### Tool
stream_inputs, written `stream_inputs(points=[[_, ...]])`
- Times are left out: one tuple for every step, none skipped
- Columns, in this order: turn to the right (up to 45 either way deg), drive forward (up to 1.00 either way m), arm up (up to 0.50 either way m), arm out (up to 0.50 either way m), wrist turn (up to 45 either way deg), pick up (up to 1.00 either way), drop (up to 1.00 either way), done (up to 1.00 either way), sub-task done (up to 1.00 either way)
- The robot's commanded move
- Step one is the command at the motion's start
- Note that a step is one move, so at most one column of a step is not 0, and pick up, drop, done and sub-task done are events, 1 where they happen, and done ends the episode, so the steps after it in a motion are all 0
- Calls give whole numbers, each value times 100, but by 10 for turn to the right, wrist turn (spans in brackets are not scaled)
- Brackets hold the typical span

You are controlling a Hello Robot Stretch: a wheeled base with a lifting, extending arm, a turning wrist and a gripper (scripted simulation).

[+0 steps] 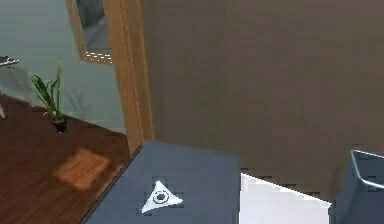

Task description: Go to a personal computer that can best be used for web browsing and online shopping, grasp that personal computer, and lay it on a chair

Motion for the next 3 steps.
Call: stream_inputs(points=[[-450, 0, 0, 0, 0, 0, 0, 0, 0], [-120, 0, 0, 0, 0, 0, 0, 0, 0], [-30, 0, 0, 0, 0, 0, 0, 0, 0]])
